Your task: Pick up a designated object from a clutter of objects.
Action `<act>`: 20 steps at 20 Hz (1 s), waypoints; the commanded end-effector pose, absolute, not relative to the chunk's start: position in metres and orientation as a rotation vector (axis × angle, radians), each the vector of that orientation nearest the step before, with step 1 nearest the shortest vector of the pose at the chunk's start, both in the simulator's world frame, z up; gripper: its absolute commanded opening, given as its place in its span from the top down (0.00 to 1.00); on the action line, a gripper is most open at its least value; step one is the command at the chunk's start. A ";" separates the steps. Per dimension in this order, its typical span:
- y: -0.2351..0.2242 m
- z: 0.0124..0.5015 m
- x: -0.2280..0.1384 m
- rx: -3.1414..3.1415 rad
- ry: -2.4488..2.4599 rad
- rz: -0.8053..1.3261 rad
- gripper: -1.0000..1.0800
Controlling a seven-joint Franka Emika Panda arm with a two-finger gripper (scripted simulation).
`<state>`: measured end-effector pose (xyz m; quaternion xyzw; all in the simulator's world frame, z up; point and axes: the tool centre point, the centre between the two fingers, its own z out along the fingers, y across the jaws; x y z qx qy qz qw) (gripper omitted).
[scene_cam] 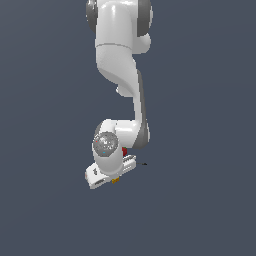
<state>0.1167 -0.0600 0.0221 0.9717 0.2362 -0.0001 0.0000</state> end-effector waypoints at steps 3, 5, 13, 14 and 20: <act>-0.060 0.022 0.117 3.053 0.743 0.000 1.00; -0.060 0.023 0.117 3.053 0.743 0.000 1.00; -0.068 0.056 0.118 3.053 0.743 0.000 1.00; -0.070 0.063 0.119 3.053 0.743 0.000 1.00; -0.083 0.118 0.122 3.053 0.743 0.000 1.00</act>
